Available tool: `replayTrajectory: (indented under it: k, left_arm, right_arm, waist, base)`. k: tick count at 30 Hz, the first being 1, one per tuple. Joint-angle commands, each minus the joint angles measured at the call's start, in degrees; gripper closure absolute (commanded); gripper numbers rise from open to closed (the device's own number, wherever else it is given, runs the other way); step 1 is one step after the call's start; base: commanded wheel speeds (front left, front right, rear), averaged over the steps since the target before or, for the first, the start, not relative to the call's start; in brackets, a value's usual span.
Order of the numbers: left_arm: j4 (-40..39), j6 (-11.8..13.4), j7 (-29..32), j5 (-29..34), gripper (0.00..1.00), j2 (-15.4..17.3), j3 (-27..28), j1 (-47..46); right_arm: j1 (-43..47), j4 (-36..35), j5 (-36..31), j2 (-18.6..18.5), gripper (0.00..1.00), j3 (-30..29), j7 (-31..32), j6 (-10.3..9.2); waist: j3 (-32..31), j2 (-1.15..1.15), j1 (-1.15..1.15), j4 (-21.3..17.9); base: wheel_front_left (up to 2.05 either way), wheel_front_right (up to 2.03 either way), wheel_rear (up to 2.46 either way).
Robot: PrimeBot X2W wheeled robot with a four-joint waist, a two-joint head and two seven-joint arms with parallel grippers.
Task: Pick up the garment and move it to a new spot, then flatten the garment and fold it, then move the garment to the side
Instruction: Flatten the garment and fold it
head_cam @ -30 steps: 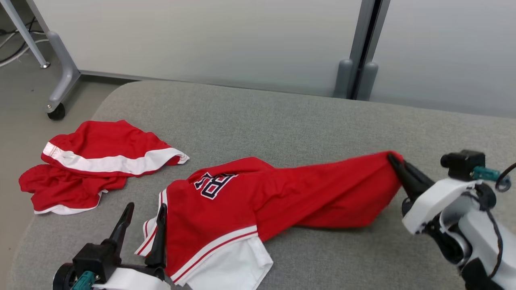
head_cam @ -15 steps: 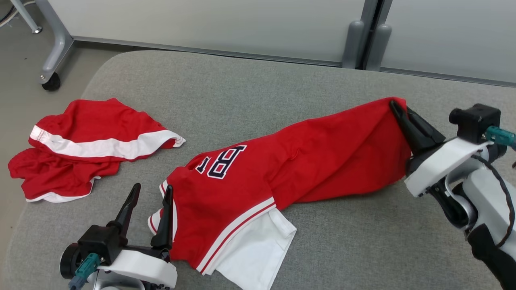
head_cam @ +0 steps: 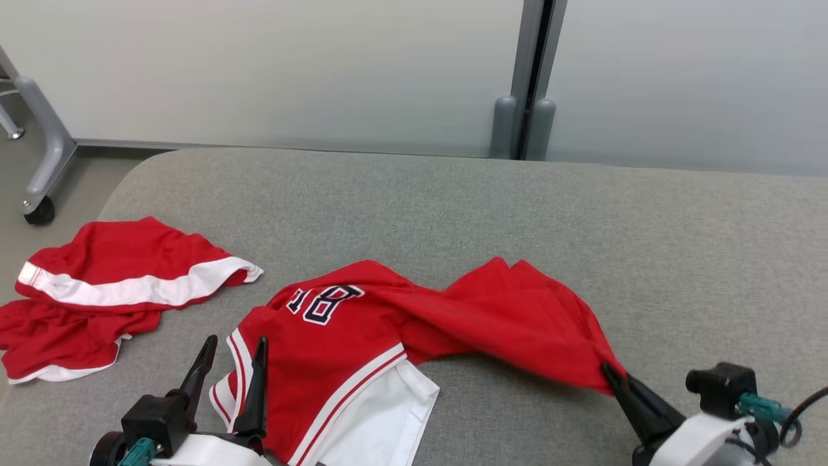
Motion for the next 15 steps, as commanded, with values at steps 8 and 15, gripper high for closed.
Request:
replayTrajectory:
  k: [8,15]
  left_arm:
    - [-1.3,0.8,1.2,-0.7,0.0,1.3,0.1,2.3]
    - [-2.0,1.2,1.6,-0.8,0.0,1.8,0.0,3.4]
  right_arm:
    - [6.1,1.2,4.2,-3.1,1.0,5.7,1.1,0.01]
    - [6.5,5.1,7.0,-4.5,0.0,9.1,3.7,0.01]
  waist:
    - [-3.2,0.0,0.0,-2.5]
    - [-3.8,0.0,0.0,-2.9]
  base:
    - [0.0,0.0,0.0]
    - [0.0,0.0,0.0]
